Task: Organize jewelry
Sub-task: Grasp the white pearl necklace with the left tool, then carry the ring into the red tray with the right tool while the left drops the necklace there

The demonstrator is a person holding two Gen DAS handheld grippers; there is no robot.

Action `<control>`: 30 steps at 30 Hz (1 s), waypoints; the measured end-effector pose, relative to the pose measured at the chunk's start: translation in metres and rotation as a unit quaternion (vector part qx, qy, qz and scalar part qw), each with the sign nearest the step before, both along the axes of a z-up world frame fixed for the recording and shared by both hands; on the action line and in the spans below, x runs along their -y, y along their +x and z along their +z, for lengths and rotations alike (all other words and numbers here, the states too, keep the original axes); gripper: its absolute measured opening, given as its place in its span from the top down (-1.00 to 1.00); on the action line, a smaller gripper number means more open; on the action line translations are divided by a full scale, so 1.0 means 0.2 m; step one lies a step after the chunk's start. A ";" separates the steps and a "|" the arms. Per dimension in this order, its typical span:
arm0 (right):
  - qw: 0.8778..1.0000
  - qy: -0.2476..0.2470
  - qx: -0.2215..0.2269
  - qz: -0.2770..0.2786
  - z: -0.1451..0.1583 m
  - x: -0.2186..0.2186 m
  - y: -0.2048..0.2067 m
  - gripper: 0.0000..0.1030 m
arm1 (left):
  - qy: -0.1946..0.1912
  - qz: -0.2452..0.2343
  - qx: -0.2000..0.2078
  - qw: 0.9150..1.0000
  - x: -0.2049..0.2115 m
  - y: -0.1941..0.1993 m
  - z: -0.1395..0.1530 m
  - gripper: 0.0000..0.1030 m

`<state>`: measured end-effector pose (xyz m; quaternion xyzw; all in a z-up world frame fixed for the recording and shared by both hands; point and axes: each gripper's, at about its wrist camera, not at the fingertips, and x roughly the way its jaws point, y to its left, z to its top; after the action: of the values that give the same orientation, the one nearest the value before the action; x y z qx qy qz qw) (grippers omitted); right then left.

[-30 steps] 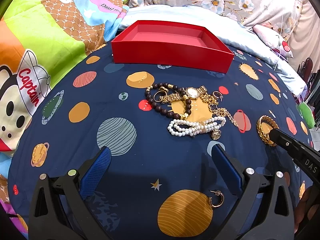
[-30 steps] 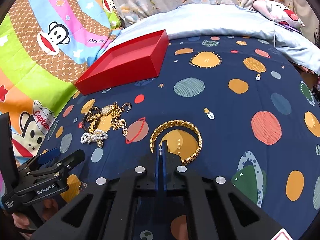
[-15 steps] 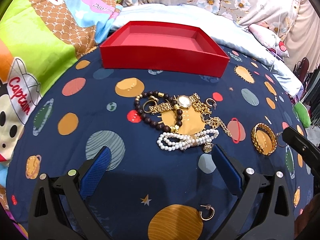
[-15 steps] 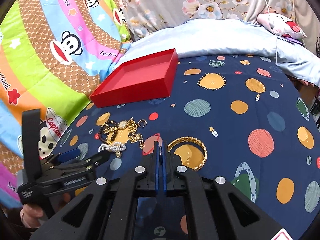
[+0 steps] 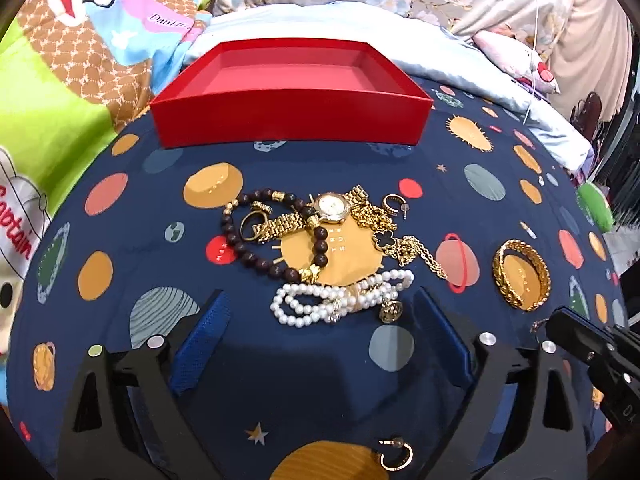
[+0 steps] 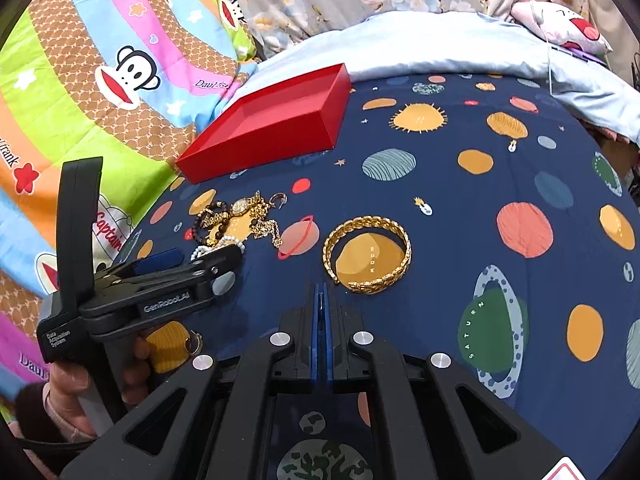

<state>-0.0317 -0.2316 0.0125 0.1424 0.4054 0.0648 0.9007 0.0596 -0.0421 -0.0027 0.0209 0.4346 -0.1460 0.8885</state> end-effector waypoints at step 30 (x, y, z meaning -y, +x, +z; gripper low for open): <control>0.999 0.005 0.042 0.015 0.18 -0.03 0.06 0.96 | -0.078 -0.031 0.026 0.996 -0.10 -0.14 0.29 0.62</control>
<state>-0.0188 -0.2264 0.0481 0.1375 0.3694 0.0865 0.9149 0.0313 -0.0224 0.0545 -0.0315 0.3974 -0.2063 0.8936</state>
